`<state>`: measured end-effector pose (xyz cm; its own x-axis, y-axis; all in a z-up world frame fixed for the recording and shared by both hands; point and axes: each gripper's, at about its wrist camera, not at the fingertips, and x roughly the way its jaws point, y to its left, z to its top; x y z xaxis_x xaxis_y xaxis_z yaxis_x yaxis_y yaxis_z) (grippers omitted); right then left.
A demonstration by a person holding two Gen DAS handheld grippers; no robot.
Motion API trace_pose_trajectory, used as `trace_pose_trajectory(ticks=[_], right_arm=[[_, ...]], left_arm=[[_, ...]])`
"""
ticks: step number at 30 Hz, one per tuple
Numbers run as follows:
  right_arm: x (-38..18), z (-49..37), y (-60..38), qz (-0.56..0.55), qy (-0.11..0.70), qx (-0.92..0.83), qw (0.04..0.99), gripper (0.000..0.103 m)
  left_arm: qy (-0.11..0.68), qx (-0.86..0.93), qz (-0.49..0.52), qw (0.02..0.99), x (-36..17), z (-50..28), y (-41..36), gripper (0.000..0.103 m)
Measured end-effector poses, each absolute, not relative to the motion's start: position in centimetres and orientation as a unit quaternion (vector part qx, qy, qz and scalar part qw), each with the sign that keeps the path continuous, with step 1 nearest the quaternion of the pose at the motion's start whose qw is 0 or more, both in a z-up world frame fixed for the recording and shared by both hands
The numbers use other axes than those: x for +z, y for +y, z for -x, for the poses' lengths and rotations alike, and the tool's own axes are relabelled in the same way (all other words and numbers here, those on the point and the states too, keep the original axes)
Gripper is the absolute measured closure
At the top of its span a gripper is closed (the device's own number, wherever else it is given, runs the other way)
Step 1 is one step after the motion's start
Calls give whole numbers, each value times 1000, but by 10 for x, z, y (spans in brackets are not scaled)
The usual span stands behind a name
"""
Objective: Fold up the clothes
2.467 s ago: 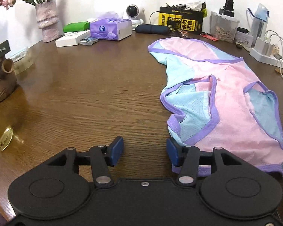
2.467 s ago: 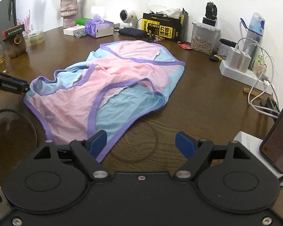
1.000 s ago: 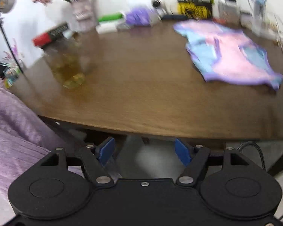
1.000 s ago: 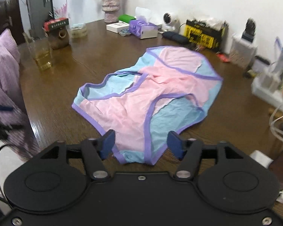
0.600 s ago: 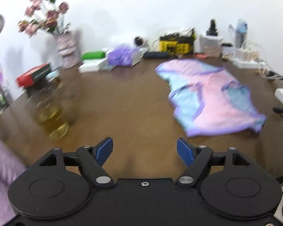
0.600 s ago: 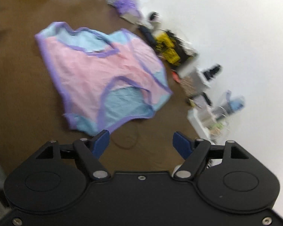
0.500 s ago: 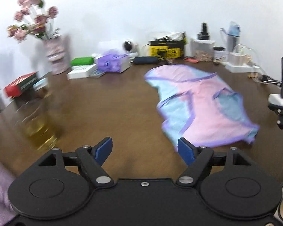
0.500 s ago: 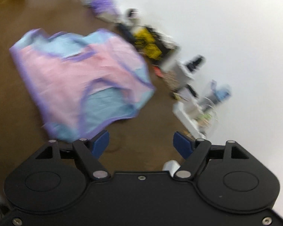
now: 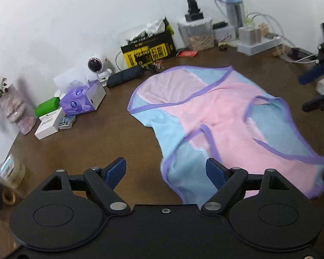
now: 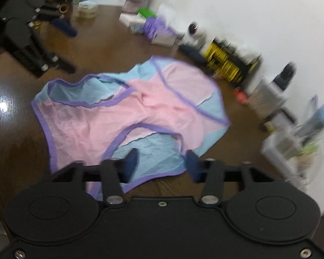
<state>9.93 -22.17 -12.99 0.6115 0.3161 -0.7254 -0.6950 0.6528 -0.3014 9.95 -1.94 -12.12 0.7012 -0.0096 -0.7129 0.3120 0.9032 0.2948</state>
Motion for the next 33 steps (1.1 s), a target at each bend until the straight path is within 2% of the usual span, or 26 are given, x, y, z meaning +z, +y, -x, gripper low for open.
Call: trace_pose_trajectory(ticks=[5, 9, 12, 13, 15, 16, 17, 18, 20, 24, 27, 28, 29, 30, 31, 32, 33], right_arm=[[-148, -147, -218, 251, 393, 270, 842, 52], [-160, -160, -207, 228, 404, 252, 849, 54], [-165, -169, -194, 233, 405, 251, 848, 58], [-166, -173, -191, 238, 406, 249, 846, 58], [-170, -181, -187, 241, 413, 248, 843, 62], [-173, -186, -185, 241, 417, 249, 841, 69], [-175, -190, -184, 239, 421, 250, 839, 86], [-178, -193, -183, 233, 426, 254, 837, 98], [-177, -193, -184, 230, 423, 255, 839, 99], [-158, -174, -206, 218, 387, 219, 869, 99], [-161, -166, -219, 179, 418, 216, 864, 99], [-161, -165, -220, 174, 423, 213, 863, 95], [-160, -163, -220, 174, 424, 208, 864, 89], [-156, -160, -220, 181, 418, 203, 867, 85], [-153, -158, -219, 192, 412, 200, 868, 75], [-145, -154, -217, 216, 389, 199, 873, 69], [-140, -151, -215, 232, 373, 200, 876, 68]], left_arm=[[395, -119, -220, 884, -142, -137, -21, 23], [402, -166, -230, 871, -157, -154, -15, 24], [406, -193, -226, 864, -164, -166, -10, 33], [409, -204, -230, 859, -167, -170, -11, 39], [413, -213, -233, 854, -170, -176, -11, 61], [419, -204, -224, 856, -172, -180, -9, 84], [426, -187, -206, 861, -174, -186, -4, 89], [430, -175, -195, 864, -175, -189, -2, 90], [434, -143, -170, 873, -173, -192, 10, 95], [448, -84, -108, 883, -168, -194, 36, 95], [473, -85, -69, 874, -160, -193, 38, 89], [480, -91, -64, 870, -155, -191, 36, 76], [483, -100, -61, 868, -150, -189, 35, 53], [478, -111, -56, 869, -144, -186, 35, 44], [468, -125, -50, 874, -138, -182, 36, 36], [456, -139, -42, 878, -130, -180, 38, 35], [450, -150, -32, 880, -123, -183, 42, 34]])
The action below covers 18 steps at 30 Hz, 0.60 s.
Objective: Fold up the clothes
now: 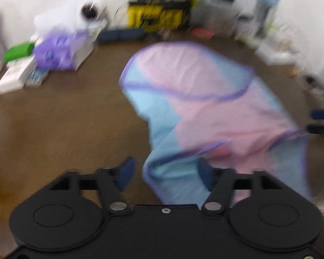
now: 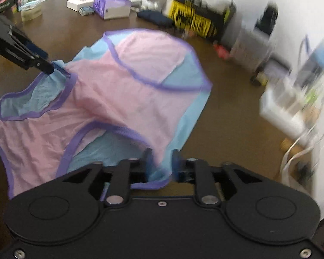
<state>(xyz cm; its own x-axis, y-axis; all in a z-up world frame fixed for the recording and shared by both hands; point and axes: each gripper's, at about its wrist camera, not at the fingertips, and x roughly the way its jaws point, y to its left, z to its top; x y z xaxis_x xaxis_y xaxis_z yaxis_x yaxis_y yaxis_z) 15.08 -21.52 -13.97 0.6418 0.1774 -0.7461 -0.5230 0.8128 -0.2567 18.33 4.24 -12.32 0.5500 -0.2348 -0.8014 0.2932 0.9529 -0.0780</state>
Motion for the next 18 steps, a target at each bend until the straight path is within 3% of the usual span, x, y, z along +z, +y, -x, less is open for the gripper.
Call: trace_pose_trajectory(ticks=[5, 7, 12, 18], right_arm=[[-123, -158, -204, 287, 306, 223, 880, 66], [-116, -177, -202, 261, 288, 210, 897, 66], [-125, -244, -212, 165, 332, 192, 909, 66], [-163, -343, -216, 77, 408, 183, 891, 66]], left_arm=[[446, -120, -11, 887, -108, -234, 59, 31], [446, -94, -5, 890, -107, -267, 60, 31], [470, -81, -29, 879, -131, -333, 40, 31], [501, -63, -55, 862, -153, -354, 32, 31]])
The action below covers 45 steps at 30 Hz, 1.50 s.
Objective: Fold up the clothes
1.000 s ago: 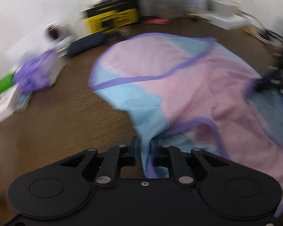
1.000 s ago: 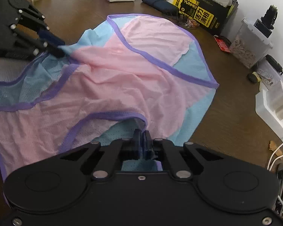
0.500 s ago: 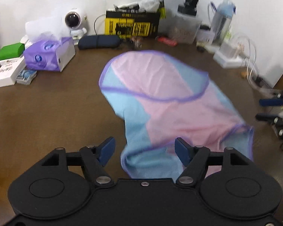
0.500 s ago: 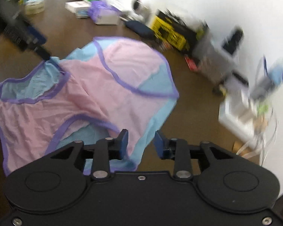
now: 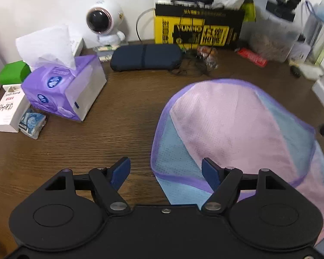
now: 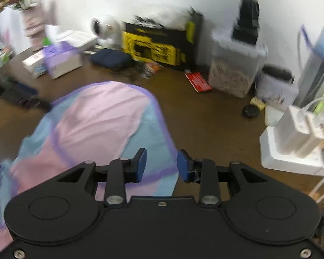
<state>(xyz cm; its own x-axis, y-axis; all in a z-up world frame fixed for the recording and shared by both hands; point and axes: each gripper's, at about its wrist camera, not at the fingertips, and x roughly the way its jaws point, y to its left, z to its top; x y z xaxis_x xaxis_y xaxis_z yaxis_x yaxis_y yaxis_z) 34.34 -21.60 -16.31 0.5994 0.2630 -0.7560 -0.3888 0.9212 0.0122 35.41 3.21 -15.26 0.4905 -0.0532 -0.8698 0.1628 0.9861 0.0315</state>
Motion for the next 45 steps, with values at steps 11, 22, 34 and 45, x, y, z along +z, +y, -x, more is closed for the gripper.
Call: trace_pose_trajectory(ticks=[11, 22, 34, 45], right_arm=[[-199, -384, -195, 95, 428, 204, 876, 101], [-184, -360, -222, 86, 390, 90, 912, 63], [-201, -389, -206, 118, 405, 133, 897, 101], [-150, -299, -219, 77, 370, 115, 919, 68]], left_arm=[[500, -80, 1, 863, -168, -368, 43, 100], [482, -45, -40, 874, -166, -372, 31, 44], [466, -60, -64, 881, -181, -397, 6, 102], [444, -123, -47, 887, -139, -277, 48, 48]])
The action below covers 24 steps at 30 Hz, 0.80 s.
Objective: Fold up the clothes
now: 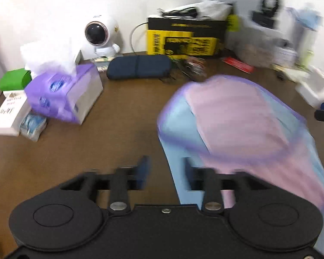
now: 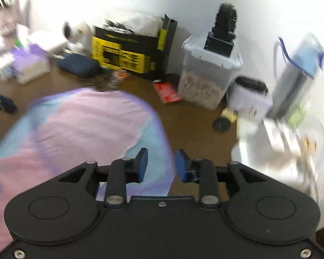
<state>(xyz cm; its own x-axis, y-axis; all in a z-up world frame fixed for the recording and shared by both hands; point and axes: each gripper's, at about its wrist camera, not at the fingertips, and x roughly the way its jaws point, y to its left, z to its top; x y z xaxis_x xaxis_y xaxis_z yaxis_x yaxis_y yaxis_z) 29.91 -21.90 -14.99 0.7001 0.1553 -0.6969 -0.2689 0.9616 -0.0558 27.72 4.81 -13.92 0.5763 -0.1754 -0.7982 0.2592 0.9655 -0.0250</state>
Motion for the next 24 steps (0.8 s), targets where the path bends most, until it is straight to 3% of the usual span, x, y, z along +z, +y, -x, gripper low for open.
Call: trace_pose_trajectory(ticks=[5, 7, 9, 14, 21, 24], right_arm=[[-152, -211, -226, 2, 435, 160, 886, 70], [-159, -189, -223, -12, 451, 161, 878, 70], [-165, -182, -218, -13, 458, 160, 874, 70], [-161, -181, -198, -2, 475, 223, 851, 70], [-178, -181, -178, -73, 483, 266, 831, 70], [-185, -184, -172, -90, 480, 265, 831, 70]], left_arm=[[481, -193, -89, 851, -155, -205, 42, 50], [487, -193, -93, 847, -162, -195, 39, 56], [486, -198, -65, 849, -160, -193, 39, 62], [523, -249, 89, 810, -156, -208, 41, 62], [539, -228, 161, 795, -177, -224, 25, 62], [547, -234, 155, 789, -183, -225, 20, 74]])
